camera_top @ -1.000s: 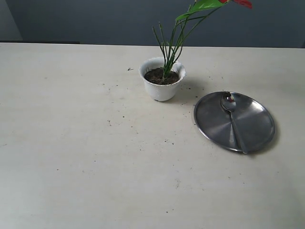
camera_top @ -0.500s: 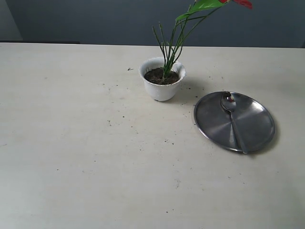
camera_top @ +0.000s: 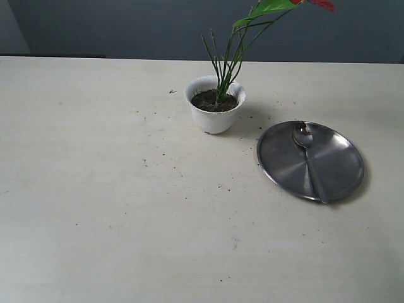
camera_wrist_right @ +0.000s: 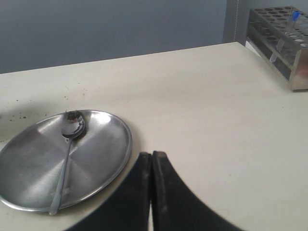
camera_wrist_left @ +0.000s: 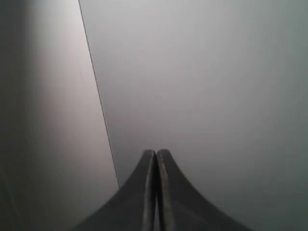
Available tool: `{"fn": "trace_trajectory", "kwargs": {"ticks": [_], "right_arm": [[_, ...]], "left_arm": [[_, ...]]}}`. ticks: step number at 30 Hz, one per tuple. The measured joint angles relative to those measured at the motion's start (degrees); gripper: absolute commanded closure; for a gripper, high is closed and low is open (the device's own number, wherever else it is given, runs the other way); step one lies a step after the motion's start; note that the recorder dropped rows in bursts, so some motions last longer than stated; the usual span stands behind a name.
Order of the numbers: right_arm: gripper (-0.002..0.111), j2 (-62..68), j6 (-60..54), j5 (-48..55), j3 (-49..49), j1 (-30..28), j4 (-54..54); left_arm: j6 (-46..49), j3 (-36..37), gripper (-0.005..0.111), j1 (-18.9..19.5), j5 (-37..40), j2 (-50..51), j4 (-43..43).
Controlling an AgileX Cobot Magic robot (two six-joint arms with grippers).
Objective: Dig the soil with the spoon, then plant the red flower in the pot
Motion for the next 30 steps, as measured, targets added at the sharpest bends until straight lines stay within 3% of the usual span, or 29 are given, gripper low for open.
{"fn": "trace_trajectory", "kwargs": {"ticks": [4, 15, 30], "right_arm": [[0.109, 0.0, 0.0, 0.0, 0.0, 0.0, 0.0], [0.109, 0.0, 0.0, 0.0, 0.0, 0.0, 0.0], [0.109, 0.0, 0.0, 0.0, 0.0, 0.0, 0.0]], "left_arm": [[4.2, 2.7, 0.106, 0.0, 4.1, -2.9, -3.2], [5.3, 12.3, 0.106, 0.0, 5.3, -15.3, -7.4], [5.4, 24.9, 0.106, 0.0, 5.7, -16.1, -10.0]]}}
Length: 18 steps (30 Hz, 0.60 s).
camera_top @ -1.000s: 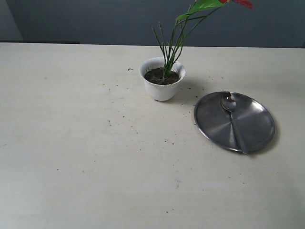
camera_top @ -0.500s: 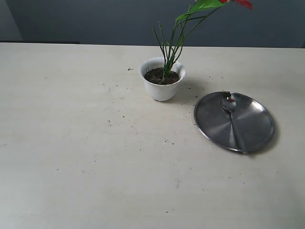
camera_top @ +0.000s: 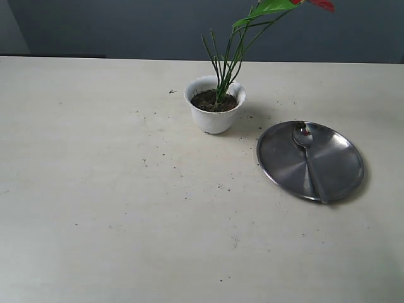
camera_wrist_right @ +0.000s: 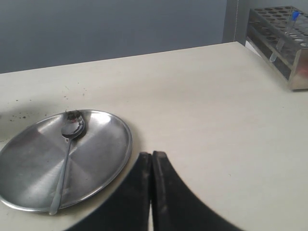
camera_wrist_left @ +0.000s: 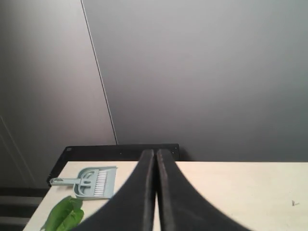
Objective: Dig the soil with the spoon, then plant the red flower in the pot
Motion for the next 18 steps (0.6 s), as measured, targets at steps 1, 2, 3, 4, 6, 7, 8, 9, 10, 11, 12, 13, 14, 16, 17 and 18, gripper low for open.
{"fn": "trace_trajectory", "kwargs": {"ticks": [1, 2, 3, 4, 6, 7, 8, 9, 10, 11, 12, 13, 14, 16, 17, 18], "right_arm": [[0.109, 0.0, 0.0, 0.0, 0.0, 0.0, 0.0], [0.109, 0.0, 0.0, 0.0, 0.0, 0.0, 0.0], [0.109, 0.0, 0.0, 0.0, 0.0, 0.0, 0.0], [0.109, 0.0, 0.0, 0.0, 0.0, 0.0, 0.0], [0.109, 0.0, 0.0, 0.0, 0.0, 0.0, 0.0], [0.109, 0.0, 0.0, 0.0, 0.0, 0.0, 0.0], [0.109, 0.0, 0.0, 0.0, 0.0, 0.0, 0.0], [0.109, 0.0, 0.0, 0.0, 0.0, 0.0, 0.0], [0.109, 0.0, 0.0, 0.0, 0.0, 0.0, 0.0], [0.109, 0.0, 0.0, 0.0, 0.0, 0.0, 0.0], [0.109, 0.0, 0.0, 0.0, 0.0, 0.0, 0.0], [0.109, 0.0, 0.0, 0.0, 0.0, 0.0, 0.0], [0.109, 0.0, 0.0, 0.0, 0.0, 0.0, 0.0], [0.109, 0.0, 0.0, 0.0, 0.0, 0.0, 0.0], [0.109, 0.0, 0.0, 0.0, 0.0, 0.0, 0.0], [0.109, 0.0, 0.0, 0.0, 0.0, 0.0, 0.0]], "left_arm": [[0.1, 0.6, 0.106, 0.0, 0.0, 0.0, -0.1], [0.0, 1.4, 0.106, 0.0, 0.0, 0.0, -0.5], [0.0, 2.0, 0.106, 0.0, 0.0, 0.0, -1.0], [0.0, 2.8, 0.106, 0.0, -0.1, 0.0, -1.6], [0.0, 4.7, 0.106, 0.0, -0.9, 0.0, -3.1], [0.0, 5.8, 0.106, 0.0, -1.5, -0.2, -4.0], [0.0, 6.7, 0.106, 0.0, -2.3, -0.5, -4.7], [0.1, 7.9, 0.106, 0.0, -3.1, -1.0, -5.0], [0.1, 9.2, 0.106, 0.0, -4.3, -1.8, -5.5], [0.3, 10.5, 0.106, 0.0, -5.6, -2.7, -5.8], [0.3, 11.6, 0.106, 0.0, -6.7, -3.5, -5.9], [0.3, 12.9, 0.106, 0.0, -8.2, -4.6, -5.9], [0.3, 14.3, 0.106, 0.0, -9.5, -5.8, -5.9], [0.3, 17.1, 0.106, 0.0, -11.9, -8.4, -6.0], [0.3, 18.6, 0.106, 0.0, -13.2, -9.7, -6.0], [0.3, 19.8, 0.106, 0.0, -14.5, -10.7, -6.0]]}}
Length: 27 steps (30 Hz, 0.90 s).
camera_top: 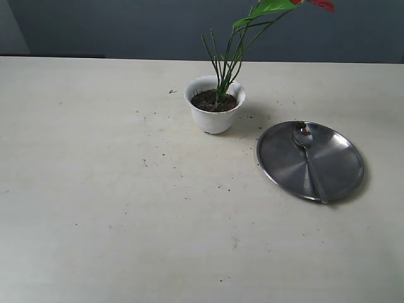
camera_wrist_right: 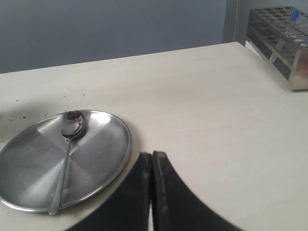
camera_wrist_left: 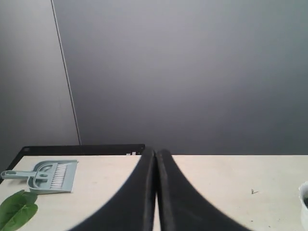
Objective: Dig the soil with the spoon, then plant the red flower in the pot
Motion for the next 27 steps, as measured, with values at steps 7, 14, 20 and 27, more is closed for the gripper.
{"fn": "trace_trajectory", "kwargs": {"ticks": [7, 14, 20, 27], "right_arm": [[0.109, 0.0, 0.0, 0.0, 0.0, 0.0, 0.0], [0.109, 0.0, 0.0, 0.0, 0.0, 0.0, 0.0], [0.109, 0.0, 0.0, 0.0, 0.0, 0.0, 0.0], [0.109, 0.0, 0.0, 0.0, 0.0, 0.0, 0.0]], "left_arm": [[0.1, 10.4, 0.106, 0.0, -7.3, -7.9, -2.5], [6.4, 20.3, 0.106, 0.0, -10.0, -15.0, -9.4], [13.2, 29.0, 0.106, 0.0, -11.4, -21.3, -14.9], [15.2, 34.9, 0.106, 0.0, -6.6, -27.5, -14.9]]}}
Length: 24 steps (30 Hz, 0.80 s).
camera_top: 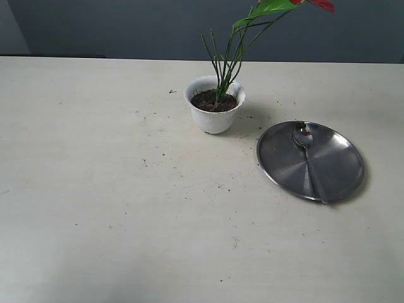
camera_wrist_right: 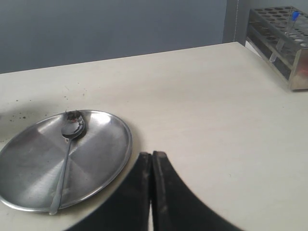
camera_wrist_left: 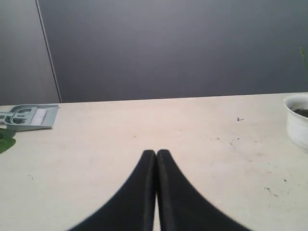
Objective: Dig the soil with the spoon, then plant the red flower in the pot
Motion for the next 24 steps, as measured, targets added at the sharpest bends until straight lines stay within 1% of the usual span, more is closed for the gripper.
{"fn": "trace_trajectory", "kwargs": {"ticks": [3, 6, 11, 16, 24], "right_arm": [[0.109, 0.0, 0.0, 0.0, 0.0, 0.0, 0.0], [0.109, 0.0, 0.0, 0.0, 0.0, 3.0, 0.0], [0.109, 0.0, 0.0, 0.0, 0.0, 5.4, 0.0], [0.109, 0.0, 0.0, 0.0, 0.0, 5.5, 0.0], [0.109, 0.0, 0.0, 0.0, 0.0, 5.6, 0.0]], "left_arm": [[0.1, 1.9, 0.106, 0.0, 0.6, -1.4, -1.3], [0.1, 2.1, 0.106, 0.0, 2.1, -2.6, -2.8], [0.1, 2.1, 0.106, 0.0, 6.2, -2.8, -3.1], [1.3, 2.1, 0.106, 0.0, 6.6, -2.8, -3.1], [3.2, 2.1, 0.106, 0.0, 10.3, -5.5, -3.1]]}}
